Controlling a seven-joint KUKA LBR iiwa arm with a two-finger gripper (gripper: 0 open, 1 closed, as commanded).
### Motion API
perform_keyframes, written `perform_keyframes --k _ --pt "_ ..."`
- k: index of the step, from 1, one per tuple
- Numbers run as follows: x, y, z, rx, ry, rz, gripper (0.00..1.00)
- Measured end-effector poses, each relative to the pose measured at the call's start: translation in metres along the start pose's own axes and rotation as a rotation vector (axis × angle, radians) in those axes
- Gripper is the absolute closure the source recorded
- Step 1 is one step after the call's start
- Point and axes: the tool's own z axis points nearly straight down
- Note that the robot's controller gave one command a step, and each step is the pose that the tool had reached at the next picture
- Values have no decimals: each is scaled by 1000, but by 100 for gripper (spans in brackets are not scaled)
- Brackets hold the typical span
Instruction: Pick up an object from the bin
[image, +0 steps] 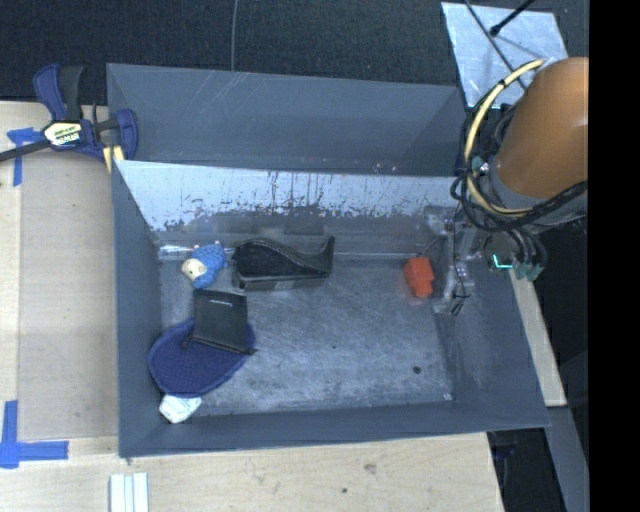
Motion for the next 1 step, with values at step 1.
perform_keyframes --k 1 --pt "-1 79 79 -3 -1 -134 0"
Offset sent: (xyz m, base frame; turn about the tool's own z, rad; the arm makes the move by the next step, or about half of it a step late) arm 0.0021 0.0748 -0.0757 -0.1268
